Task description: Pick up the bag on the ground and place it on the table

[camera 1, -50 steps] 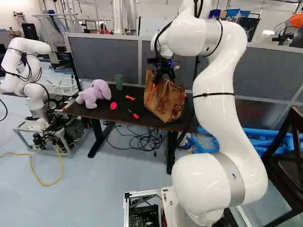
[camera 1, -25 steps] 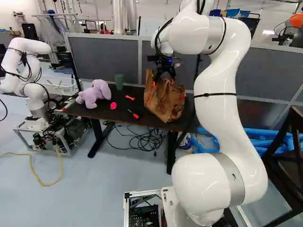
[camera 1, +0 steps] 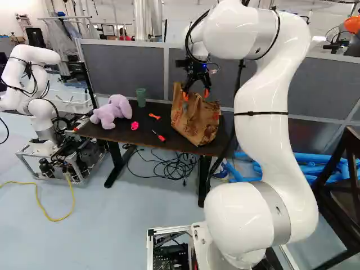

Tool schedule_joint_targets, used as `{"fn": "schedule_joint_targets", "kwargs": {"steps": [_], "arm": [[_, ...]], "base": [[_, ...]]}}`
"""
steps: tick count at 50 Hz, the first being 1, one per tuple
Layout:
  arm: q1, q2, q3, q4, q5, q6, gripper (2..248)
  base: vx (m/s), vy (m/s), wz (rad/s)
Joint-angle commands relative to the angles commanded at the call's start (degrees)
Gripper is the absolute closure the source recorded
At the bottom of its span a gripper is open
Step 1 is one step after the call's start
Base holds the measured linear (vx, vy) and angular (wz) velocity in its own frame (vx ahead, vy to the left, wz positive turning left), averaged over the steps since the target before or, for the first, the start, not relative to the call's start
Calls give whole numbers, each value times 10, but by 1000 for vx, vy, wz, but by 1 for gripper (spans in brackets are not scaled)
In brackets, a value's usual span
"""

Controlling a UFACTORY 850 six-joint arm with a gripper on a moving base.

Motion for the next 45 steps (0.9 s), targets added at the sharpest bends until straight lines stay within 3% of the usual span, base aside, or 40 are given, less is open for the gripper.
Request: {"fn": "schedule_joint_targets", "kwargs": {"steps": [45], "arm": [[-1, 102, 49, 0, -14, 0, 3]], "base": [[0, 0, 0]]}}
